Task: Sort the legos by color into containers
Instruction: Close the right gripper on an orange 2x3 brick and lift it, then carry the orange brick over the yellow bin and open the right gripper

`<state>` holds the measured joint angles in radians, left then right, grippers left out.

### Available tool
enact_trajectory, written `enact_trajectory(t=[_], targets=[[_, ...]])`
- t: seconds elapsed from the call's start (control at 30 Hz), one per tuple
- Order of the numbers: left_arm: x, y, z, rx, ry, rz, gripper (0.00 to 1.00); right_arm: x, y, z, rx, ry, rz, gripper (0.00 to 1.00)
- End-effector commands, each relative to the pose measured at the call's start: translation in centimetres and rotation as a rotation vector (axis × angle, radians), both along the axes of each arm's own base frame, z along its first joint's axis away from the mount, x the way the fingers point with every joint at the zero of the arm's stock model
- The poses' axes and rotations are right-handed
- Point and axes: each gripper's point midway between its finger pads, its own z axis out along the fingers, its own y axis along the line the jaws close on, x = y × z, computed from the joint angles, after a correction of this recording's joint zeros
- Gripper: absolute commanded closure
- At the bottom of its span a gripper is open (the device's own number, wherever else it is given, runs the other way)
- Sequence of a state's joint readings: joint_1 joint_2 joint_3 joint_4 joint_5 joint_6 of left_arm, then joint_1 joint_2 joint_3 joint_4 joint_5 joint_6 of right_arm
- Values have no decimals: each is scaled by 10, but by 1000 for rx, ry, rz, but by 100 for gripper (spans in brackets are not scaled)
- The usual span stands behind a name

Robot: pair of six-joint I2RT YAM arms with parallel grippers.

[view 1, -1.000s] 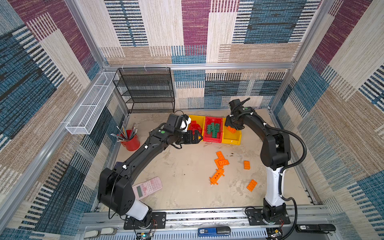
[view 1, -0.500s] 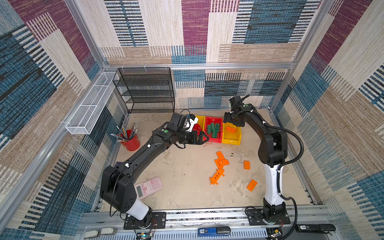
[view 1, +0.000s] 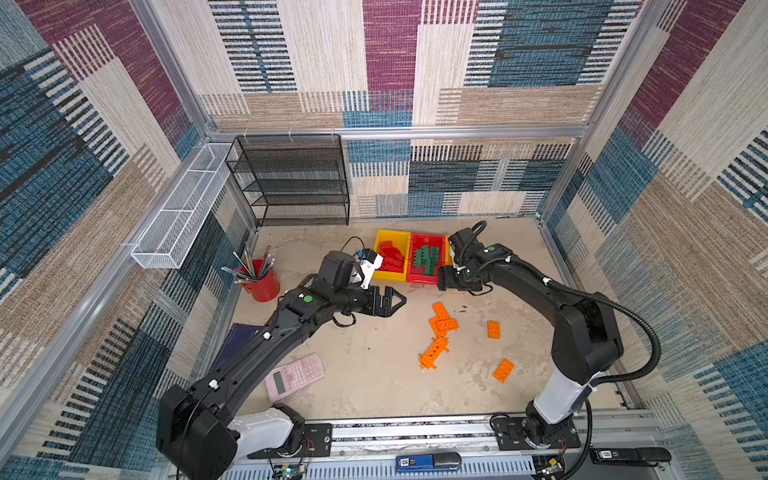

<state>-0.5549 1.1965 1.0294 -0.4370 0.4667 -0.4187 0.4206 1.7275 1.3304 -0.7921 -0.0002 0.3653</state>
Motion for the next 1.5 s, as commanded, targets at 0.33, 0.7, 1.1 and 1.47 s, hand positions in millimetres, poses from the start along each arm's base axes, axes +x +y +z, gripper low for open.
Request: enact_trajectory(t=[0.33, 0.7, 1.1, 1.47], targets=[[-31, 42, -14, 43, 17, 197, 0, -20, 28, -41, 38, 22, 130, 24], [-28, 40, -17, 37, 9, 209, 1, -26, 24, -66, -22, 54, 135, 34], [-18, 31, -15, 47, -15, 177, 0, -31, 25, -79, -55, 87, 130, 48], [-6, 21, -15, 66, -35, 149, 0, -24, 18, -55, -75, 38, 88, 63]])
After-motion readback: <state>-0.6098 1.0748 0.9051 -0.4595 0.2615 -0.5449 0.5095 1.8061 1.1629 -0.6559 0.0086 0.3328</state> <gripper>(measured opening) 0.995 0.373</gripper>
